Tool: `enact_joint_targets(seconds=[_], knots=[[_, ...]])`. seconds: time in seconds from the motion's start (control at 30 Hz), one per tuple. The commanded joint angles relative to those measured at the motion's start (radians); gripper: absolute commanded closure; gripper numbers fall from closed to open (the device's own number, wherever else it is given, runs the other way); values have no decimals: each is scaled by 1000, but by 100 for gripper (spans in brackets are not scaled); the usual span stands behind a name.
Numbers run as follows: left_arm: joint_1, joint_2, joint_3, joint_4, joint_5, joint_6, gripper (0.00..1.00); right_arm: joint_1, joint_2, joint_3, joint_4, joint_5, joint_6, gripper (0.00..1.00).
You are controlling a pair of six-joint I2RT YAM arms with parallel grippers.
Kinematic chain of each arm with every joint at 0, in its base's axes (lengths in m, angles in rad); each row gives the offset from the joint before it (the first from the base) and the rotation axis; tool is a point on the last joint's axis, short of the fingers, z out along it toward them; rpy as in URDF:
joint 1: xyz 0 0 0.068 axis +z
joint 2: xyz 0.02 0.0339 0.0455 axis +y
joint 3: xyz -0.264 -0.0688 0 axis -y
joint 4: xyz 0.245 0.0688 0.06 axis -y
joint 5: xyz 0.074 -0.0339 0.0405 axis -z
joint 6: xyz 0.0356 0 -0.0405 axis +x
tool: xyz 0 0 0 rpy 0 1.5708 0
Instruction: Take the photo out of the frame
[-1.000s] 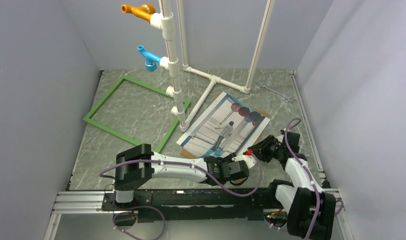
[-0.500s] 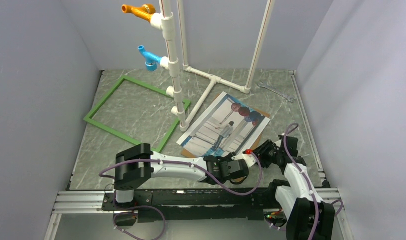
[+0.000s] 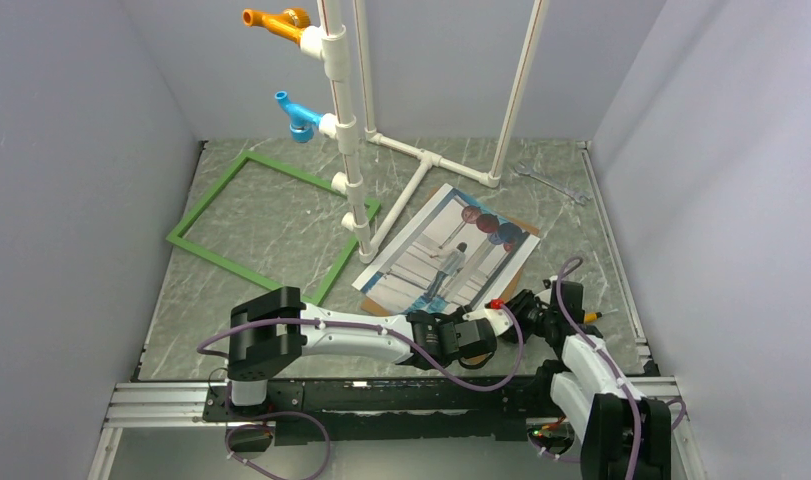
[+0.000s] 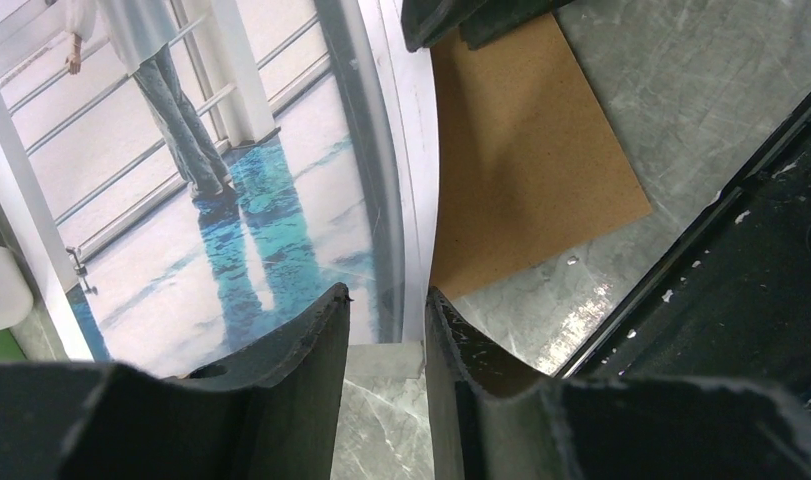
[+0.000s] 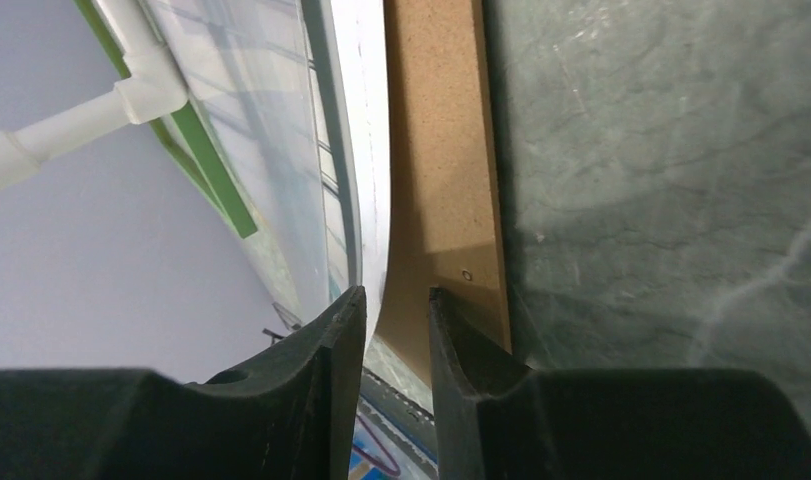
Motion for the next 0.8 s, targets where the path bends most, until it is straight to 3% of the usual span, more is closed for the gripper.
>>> enact_joint_targets(seconds=[0.0, 0.17, 0.43, 0.6, 0.77], knots=[[17, -41, 6, -1, -27, 5, 63, 25, 22, -37, 152, -31, 94, 68], [17, -45, 4, -5, -29, 7, 63, 43, 70, -72, 339, -52, 164, 67], [17, -48, 10, -12, -32, 6, 63, 51, 189, -136, 786, -55, 248, 68], [16, -52, 6, -11, -30, 2, 63, 52, 268, -130, 873, -26, 233, 72], [17, -52, 3, -10, -30, 0, 64, 52, 421, -135, 1068, -27, 236, 72]])
